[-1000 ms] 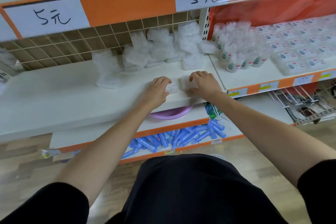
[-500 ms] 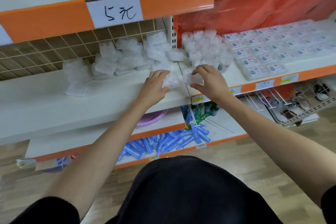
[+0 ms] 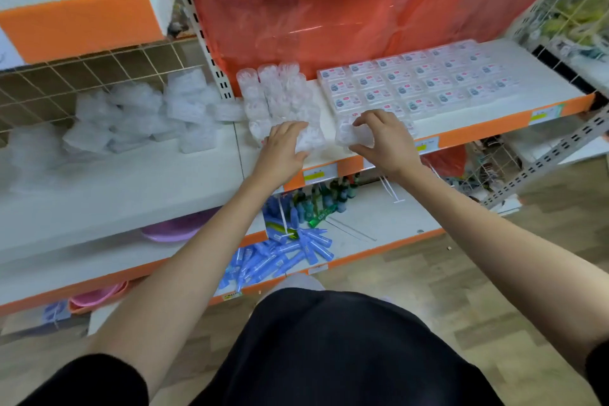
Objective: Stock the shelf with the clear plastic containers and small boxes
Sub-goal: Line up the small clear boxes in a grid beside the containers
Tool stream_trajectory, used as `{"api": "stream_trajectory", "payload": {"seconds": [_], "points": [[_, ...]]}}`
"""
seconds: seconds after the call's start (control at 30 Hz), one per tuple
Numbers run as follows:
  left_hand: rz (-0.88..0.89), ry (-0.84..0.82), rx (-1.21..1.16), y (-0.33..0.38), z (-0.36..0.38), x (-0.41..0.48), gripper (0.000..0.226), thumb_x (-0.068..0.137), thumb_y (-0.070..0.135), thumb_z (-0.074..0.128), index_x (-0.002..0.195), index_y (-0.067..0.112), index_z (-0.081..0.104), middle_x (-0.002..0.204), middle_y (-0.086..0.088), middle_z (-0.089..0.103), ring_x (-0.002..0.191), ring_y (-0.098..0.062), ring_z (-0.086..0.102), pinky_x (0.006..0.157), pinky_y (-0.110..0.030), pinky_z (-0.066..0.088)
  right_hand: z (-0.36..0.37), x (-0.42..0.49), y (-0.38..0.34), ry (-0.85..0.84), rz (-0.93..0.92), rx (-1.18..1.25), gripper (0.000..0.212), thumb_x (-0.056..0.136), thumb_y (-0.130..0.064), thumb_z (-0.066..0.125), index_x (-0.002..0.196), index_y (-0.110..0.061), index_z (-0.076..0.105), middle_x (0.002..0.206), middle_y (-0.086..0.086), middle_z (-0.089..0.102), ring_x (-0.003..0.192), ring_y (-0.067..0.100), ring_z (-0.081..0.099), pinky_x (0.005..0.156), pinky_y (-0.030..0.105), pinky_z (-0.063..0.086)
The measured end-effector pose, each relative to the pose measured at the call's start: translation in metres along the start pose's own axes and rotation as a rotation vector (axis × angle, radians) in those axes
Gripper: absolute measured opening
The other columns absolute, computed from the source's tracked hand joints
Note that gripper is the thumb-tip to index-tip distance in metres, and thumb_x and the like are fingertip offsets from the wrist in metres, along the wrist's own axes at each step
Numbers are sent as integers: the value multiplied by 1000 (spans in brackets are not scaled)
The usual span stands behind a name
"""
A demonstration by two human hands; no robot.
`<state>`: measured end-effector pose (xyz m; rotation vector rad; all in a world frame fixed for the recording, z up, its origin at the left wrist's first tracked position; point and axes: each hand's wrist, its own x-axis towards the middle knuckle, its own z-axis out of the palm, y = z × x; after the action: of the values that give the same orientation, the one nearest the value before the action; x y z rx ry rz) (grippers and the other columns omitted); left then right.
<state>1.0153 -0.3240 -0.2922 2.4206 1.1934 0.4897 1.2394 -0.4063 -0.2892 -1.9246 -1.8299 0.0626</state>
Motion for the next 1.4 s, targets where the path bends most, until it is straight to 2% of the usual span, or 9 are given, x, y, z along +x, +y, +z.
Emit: {"api": "stream_trajectory", "payload": {"seconds": [0.2,0.43,0.73,1.03,1.13,1.3,1.4], "points": [[20,-53,13,48,32,40,56,92,18,61,144,14,40,144,-6,42,135,-26,32,108,-33,26,-17,-2,65,0,64,-18,44,82,-27,78,118,-9,62,123,12,60,114,36,53,89,44,42],[46,-86,29,83,63,112,58,91,18,63,144,16,40,146,-5,40,136,-26,31,108,-38,28,-31,26,134,9,130,-19,43,83,-29,77,119,-10,61,123,11,59,113,36,53,91,43,40],[41,-143,7,113,102,187,56,91,17,63,143,15,41,145,-6,42,136,-26,32,109,-38,28,-47,70,218,-14,206,-44,43,83,-28,76,118,-9,61,124,12,59,116,36,53,94,47,41],[-56,-168,11,125,121,203,59,89,22,67,142,18,43,142,-2,45,130,-24,37,104,-37,29,-41,108,266,-93,265,-14,45,85,-24,72,125,-10,56,131,10,56,122,34,49,97,44,35],[-109,-134,-5,131,125,200,60,88,23,68,142,19,43,142,-2,46,130,-24,38,108,-39,29,-33,117,271,-151,226,-18,45,88,-27,70,127,-11,54,133,10,54,123,33,48,101,44,32],[-190,-72,-21,147,132,191,62,86,22,70,142,18,44,142,-3,47,130,-24,39,106,-31,26,-32,117,285,-210,164,41,43,89,-35,69,123,-11,57,136,12,51,128,34,45,105,43,28],[-218,-41,-42,162,137,182,65,84,24,73,141,18,45,142,-3,49,129,-24,41,104,-31,28,-38,114,288,-131,142,94,37,92,-41,64,118,-15,61,145,13,44,136,32,36,111,42,23]]}}
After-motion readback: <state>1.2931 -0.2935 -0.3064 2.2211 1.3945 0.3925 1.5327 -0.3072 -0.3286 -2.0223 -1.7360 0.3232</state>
